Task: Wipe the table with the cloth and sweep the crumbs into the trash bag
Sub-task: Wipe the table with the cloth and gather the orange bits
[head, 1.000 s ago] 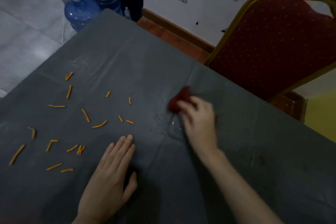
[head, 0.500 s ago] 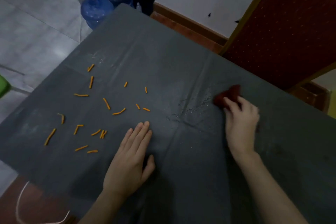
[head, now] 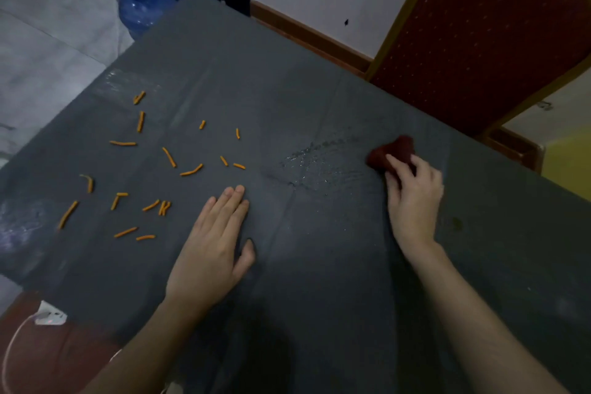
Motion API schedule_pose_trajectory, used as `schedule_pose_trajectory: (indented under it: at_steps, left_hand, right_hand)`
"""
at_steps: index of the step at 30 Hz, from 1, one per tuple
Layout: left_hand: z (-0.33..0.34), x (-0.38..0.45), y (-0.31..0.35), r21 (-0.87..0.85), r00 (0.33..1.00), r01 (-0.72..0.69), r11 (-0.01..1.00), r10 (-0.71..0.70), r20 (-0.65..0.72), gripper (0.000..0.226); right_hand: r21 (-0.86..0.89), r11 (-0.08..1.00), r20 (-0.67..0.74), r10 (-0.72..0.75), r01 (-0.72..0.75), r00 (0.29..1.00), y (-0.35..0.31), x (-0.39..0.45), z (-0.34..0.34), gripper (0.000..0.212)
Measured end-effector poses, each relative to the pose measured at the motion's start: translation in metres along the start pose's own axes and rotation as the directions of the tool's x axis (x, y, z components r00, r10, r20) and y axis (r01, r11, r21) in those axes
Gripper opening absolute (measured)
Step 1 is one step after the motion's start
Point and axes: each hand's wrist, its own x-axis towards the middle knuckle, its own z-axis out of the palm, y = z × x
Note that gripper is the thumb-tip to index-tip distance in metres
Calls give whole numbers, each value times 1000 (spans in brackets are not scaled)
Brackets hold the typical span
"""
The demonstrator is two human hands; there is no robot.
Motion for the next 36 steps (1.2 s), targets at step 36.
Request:
schedule_pose_trajectory:
  at_steps: [36]
  left_hand:
    - [19, 4, 54, 111, 979, -182, 977, 170, 114, 57]
  right_hand:
    - [-112, 952, -39, 283, -286, 958, 140, -232, -95, 36]
